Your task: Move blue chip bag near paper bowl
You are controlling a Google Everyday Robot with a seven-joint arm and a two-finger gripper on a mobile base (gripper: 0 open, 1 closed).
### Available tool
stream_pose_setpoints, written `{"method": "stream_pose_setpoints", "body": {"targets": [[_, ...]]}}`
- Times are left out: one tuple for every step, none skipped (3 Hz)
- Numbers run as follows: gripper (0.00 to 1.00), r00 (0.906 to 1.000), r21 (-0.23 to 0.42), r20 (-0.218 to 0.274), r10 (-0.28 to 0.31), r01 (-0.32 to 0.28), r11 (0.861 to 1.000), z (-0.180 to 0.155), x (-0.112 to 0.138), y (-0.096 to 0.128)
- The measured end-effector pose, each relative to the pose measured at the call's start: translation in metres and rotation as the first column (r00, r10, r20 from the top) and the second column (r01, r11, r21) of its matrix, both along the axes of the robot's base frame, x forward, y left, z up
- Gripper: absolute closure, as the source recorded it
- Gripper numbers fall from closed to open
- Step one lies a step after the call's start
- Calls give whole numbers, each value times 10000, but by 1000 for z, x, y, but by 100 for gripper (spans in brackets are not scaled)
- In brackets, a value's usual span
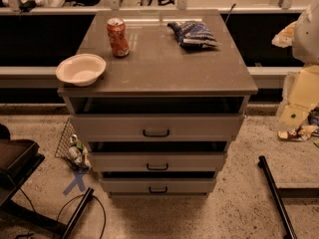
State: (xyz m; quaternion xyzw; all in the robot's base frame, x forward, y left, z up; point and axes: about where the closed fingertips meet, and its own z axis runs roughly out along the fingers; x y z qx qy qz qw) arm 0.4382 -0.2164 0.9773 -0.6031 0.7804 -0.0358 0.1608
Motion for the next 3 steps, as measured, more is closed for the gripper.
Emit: {"method": "stream_pose_setpoints", "body": {"targets": [[0,9999,66,86,-55,55,10000,1,2,0],[0,9954,660,780,-560,509,9965,7,21,-2],[0,9777,2108,1018,-1840,1595,9644,-10,43,-14]]}}
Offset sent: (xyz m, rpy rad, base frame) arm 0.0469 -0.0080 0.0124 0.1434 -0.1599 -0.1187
